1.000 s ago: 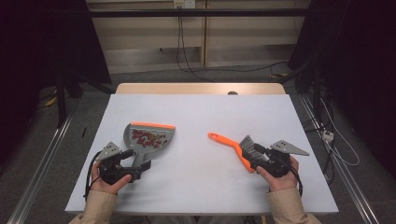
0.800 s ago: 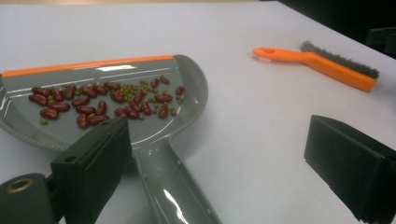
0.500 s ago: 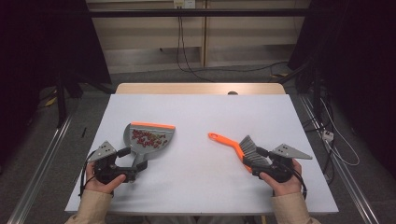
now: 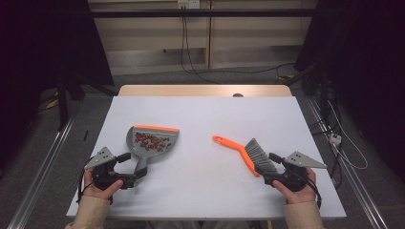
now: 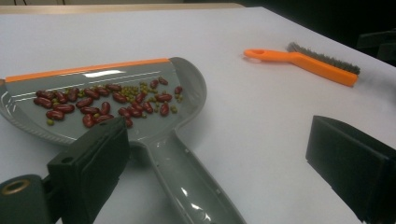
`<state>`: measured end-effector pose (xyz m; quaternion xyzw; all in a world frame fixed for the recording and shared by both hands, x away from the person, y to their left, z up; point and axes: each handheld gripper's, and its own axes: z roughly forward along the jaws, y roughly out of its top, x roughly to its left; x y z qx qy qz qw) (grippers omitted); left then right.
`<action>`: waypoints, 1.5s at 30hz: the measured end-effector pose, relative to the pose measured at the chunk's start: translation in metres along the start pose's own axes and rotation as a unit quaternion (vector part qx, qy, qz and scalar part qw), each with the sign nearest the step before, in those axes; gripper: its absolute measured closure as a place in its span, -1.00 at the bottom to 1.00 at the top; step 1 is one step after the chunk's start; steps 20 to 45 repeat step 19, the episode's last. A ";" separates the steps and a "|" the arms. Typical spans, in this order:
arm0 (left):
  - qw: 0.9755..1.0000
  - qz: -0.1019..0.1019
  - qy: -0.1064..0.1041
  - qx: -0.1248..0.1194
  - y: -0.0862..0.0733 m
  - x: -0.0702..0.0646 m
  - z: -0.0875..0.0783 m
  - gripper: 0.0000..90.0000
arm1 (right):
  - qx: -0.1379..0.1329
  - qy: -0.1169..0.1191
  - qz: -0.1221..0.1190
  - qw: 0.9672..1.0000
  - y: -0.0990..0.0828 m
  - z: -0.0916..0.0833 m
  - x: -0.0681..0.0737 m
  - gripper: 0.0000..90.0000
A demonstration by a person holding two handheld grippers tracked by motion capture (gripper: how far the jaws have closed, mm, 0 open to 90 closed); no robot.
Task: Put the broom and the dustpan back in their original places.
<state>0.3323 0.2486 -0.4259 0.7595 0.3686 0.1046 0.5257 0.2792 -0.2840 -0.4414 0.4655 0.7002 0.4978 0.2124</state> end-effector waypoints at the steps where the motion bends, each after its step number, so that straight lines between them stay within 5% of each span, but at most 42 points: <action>1: 1.000 -0.001 0.000 -0.001 0.000 0.000 0.000 -0.86 | 0.001 -0.001 0.000 1.000 -0.001 0.000 -0.001 -0.45; 45: 1.000 0.004 0.000 0.001 -0.006 0.001 -0.003 -0.86 | 0.006 -0.006 0.000 1.000 -0.007 -0.007 -0.008 -0.45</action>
